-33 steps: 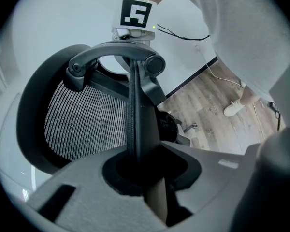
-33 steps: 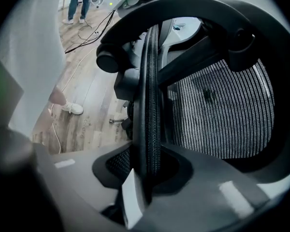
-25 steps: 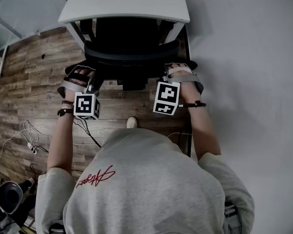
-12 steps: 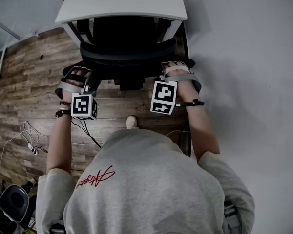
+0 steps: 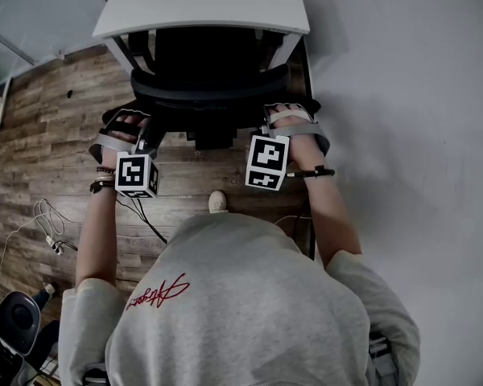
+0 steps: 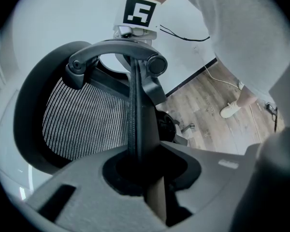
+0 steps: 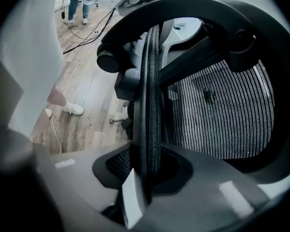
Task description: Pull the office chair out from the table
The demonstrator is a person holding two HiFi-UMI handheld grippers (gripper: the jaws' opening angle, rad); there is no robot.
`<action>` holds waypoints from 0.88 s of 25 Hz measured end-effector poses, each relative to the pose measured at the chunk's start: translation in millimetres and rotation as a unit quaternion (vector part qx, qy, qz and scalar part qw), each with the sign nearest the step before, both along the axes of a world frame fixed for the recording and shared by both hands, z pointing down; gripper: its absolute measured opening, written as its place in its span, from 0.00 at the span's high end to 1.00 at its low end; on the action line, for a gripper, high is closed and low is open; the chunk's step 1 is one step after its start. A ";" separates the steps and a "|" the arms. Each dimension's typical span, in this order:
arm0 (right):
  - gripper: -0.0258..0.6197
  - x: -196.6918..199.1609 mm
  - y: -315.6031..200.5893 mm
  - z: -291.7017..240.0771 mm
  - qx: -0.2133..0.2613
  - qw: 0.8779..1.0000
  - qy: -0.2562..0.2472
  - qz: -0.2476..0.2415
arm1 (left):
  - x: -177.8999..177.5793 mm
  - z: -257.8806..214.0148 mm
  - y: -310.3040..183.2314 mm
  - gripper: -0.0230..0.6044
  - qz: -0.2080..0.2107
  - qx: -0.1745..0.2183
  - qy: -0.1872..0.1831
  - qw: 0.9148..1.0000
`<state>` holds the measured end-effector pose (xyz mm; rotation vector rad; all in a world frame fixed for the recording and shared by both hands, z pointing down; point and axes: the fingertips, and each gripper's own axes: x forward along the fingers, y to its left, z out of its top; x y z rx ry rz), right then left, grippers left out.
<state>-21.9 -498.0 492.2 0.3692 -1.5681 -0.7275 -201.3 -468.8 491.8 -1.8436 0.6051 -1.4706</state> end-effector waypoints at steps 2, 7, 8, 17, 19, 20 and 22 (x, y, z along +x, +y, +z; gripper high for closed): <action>0.82 0.3 0.4 -0.3 -0.002 1.000 0.000 0.002 | 0.2 -0.2 0.3 0.84 0.000 -0.001 0.000 1.000; 0.82 0.4 0.4 0.3 -0.003 1.000 0.001 0.003 | 0.2 0.3 0.8 0.84 0.002 -0.002 -0.001 1.000; 0.82 0.1 0.4 0.1 -0.004 1.000 0.001 0.003 | 0.1 0.0 0.7 0.84 0.002 -0.002 -0.001 1.000; 0.82 0.1 1.6 0.7 -0.010 1.000 0.002 0.002 | -0.1 0.9 2.8 0.84 0.000 -0.010 0.001 1.000; 0.82 0.1 2.1 -0.9 -0.009 1.000 0.001 0.002 | 0.2 -0.8 3.4 0.84 0.001 -0.006 0.001 1.000; 0.82 0.3 2.1 -1.4 -0.009 1.000 0.000 0.002 | 0.5 -1.6 3.3 0.84 0.002 -0.005 0.001 1.000; 0.82 0.5 2.0 -1.8 -0.009 1.000 0.000 0.001 | 0.9 -2.2 3.1 0.84 0.002 -0.005 0.001 1.000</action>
